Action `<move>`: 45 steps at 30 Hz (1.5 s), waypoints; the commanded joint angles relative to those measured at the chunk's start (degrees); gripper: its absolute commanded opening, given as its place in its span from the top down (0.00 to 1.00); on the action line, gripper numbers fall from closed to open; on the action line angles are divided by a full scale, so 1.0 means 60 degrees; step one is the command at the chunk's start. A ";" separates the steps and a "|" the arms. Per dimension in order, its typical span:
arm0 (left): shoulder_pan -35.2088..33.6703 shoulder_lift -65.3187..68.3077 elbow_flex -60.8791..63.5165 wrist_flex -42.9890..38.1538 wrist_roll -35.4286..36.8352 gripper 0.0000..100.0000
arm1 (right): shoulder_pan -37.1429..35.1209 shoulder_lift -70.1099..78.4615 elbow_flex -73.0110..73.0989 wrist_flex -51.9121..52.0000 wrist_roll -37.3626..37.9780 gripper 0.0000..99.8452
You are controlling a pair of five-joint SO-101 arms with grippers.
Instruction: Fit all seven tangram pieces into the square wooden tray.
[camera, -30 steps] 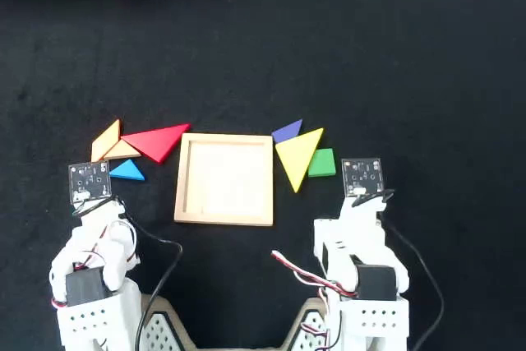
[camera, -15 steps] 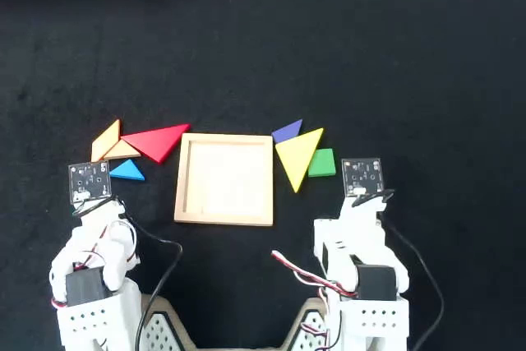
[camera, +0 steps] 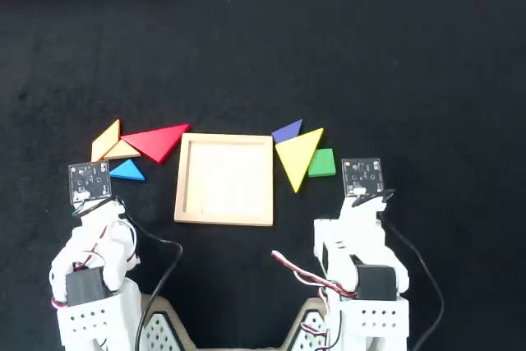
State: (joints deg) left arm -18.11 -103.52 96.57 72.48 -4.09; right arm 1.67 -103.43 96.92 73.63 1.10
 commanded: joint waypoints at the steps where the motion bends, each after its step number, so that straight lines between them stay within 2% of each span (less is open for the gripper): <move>1: -0.0066 -0.0088 0.0125 0.0044 0.0059 0.96 | 0.0147 -0.0549 -0.0051 0.0044 -0.0015 0.99; 17: -0.0066 -0.0088 0.0125 0.0044 0.0059 0.96 | 0.0147 -0.0549 -0.0051 0.0044 -0.0015 0.99; 28: 0.2381 -0.0088 0.0125 0.0044 0.0029 0.96 | 0.0103 -0.0549 -0.0051 0.0044 -0.0029 0.99; 34: 0.2864 -0.0088 0.0125 0.0044 0.0029 0.96 | 0.0103 -0.0549 -0.0051 0.0044 -0.0015 0.99; 45: 0.2908 -0.0088 0.0125 0.0044 0.0059 0.96 | 0.0103 -0.0549 -0.0051 0.0044 -0.0059 0.99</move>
State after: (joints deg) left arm -1.41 -103.52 96.57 72.48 -4.09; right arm 1.67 -103.43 96.92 73.63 1.10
